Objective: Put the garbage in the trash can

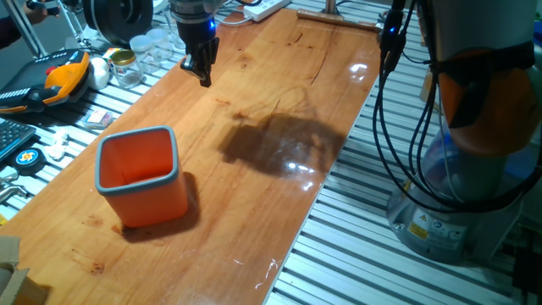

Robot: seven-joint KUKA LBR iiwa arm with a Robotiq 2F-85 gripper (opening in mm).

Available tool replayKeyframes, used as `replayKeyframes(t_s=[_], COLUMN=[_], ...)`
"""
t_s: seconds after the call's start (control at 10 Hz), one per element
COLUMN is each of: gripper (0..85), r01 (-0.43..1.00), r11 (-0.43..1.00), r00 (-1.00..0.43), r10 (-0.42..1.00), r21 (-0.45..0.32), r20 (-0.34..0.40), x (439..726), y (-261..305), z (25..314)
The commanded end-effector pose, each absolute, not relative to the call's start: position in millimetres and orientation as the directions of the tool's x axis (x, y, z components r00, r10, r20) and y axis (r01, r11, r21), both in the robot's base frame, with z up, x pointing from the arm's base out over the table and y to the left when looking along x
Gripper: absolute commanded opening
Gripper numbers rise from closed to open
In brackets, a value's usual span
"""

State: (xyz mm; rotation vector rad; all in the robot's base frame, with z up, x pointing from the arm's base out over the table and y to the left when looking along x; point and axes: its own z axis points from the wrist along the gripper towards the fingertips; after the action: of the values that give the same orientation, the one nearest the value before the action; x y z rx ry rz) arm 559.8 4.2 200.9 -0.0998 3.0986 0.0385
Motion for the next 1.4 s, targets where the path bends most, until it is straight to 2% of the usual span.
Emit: replayKeyframes(t_s=[0.0,1.3], gripper=[0.0,0.0], r01=[-0.065,-0.068], r11=[0.998,0.997], r00=[-0.997,-0.997], r10=[-0.064,-0.067], r21=[0.023,0.021], r20=[-0.043,-0.048], x=[559.7,558.4], y=[4.0,1.7], z=[200.7,198.0])
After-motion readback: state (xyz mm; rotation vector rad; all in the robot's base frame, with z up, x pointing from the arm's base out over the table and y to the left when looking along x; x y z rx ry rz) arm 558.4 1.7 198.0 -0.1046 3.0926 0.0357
